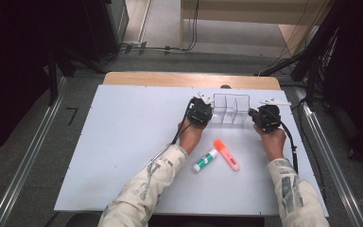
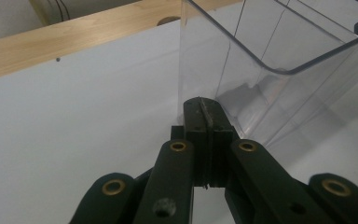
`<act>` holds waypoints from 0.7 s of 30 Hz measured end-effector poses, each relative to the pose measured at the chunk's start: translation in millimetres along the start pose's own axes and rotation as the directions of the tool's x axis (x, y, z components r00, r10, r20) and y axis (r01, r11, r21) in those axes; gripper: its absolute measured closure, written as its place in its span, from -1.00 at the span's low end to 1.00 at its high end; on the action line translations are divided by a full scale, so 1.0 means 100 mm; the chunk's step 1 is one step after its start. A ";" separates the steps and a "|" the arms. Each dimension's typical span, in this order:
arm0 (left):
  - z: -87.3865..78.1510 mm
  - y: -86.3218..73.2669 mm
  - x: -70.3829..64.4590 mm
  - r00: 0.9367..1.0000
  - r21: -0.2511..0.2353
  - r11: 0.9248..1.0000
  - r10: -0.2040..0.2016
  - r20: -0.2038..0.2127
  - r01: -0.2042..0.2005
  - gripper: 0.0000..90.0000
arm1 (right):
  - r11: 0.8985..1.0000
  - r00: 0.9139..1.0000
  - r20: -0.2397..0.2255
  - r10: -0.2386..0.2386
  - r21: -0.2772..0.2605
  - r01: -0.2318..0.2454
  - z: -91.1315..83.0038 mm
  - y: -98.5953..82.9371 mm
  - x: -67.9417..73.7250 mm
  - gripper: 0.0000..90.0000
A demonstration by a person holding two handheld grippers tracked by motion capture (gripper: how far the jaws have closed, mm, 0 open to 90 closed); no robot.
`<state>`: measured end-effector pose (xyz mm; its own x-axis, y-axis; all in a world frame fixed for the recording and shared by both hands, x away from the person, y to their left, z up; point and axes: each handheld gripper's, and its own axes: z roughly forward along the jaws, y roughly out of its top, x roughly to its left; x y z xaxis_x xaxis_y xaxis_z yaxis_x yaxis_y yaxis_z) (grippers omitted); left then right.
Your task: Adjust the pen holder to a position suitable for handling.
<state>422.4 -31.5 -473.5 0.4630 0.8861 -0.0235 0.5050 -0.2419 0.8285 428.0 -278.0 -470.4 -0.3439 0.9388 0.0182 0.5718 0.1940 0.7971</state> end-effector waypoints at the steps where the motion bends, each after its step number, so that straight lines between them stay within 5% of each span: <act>1: -0.06 -0.03 0.05 1.000 0.005 1.000 -0.003 -0.008 0.003 1.00 | 1.000 1.000 -0.013 -0.021 0.006 0.021 -0.01 0.00 0.08 0.96; 5: -0.17 -0.09 0.16 1.000 0.016 1.000 -0.002 -0.017 0.003 1.00 | 0.999 0.998 -0.042 -0.041 0.014 0.041 -0.01 -0.01 0.27 0.96; 11: -0.51 -0.30 0.51 0.998 0.023 0.999 -0.024 -0.061 0.025 1.00 | 0.999 0.994 -0.105 -0.032 0.025 0.035 0.04 0.01 0.66 0.96; 21: -0.87 -0.55 0.96 0.992 0.026 0.997 -0.069 -0.109 0.072 1.00 | 0.996 0.979 -0.190 -0.074 0.039 0.083 0.10 0.03 1.31 0.96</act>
<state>375.9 101.3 -472.4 0.3447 0.9385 -0.0194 0.5556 -0.1874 0.8100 392.0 -151.9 -471.7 -0.5209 0.8505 0.0733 0.5697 0.2824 0.7718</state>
